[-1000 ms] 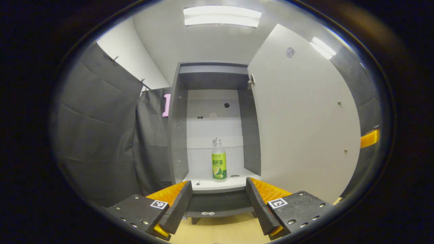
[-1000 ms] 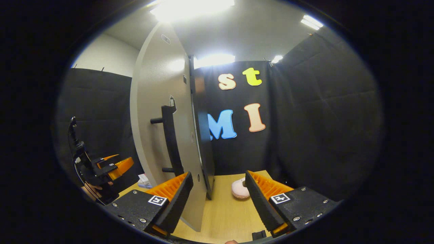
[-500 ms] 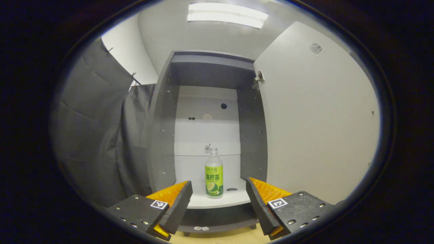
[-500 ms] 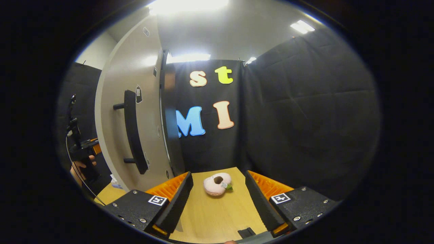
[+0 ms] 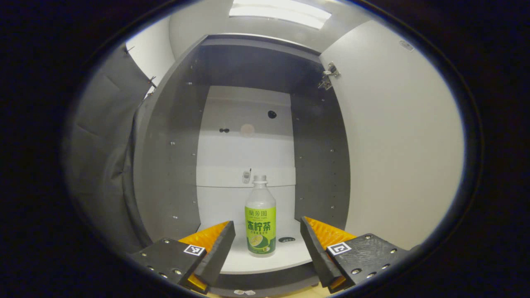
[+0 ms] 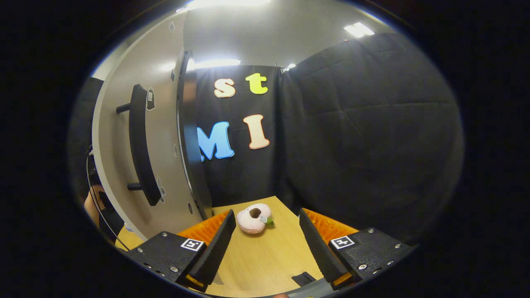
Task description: Open the cabinet door with the right hand, grasp the bottle in the cabinet with the left hand and place it on the coaster, then close the cabinet door with the right hand.
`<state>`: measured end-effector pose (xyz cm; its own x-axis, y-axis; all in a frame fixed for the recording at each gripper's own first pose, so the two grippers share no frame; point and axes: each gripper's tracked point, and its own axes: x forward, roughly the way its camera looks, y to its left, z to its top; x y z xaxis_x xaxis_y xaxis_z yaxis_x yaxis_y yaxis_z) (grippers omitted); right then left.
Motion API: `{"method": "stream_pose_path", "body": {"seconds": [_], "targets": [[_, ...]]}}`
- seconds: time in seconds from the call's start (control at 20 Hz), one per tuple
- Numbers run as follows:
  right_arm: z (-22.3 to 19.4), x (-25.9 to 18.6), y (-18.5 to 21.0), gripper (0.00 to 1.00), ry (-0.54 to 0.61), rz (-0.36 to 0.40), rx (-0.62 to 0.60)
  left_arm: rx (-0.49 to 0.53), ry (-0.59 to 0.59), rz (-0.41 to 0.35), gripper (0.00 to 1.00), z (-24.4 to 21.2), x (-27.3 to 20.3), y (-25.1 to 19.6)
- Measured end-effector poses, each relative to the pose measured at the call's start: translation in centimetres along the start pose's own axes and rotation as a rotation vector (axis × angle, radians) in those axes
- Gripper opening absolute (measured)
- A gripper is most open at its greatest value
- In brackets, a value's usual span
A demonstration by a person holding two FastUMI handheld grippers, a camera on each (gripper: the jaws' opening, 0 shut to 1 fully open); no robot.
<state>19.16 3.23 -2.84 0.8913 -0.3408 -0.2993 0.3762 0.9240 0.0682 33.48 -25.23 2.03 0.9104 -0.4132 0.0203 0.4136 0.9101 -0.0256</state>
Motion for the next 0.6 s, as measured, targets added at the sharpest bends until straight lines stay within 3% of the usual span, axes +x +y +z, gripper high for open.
{"method": "stream_pose_path", "body": {"seconds": [0.4,0.6], "targets": [[-1.6,0.5,-0.5,0.95,0.03,-0.078,0.009,-0.044,0.079,-0.019,0.93,-4.6,6.7,1.5],[-2.2,0.5,-0.7,0.95,0.045,-0.096,0.021,-0.019,0.092,-0.027,0.91,-5.8,8.9,1.6]]}}
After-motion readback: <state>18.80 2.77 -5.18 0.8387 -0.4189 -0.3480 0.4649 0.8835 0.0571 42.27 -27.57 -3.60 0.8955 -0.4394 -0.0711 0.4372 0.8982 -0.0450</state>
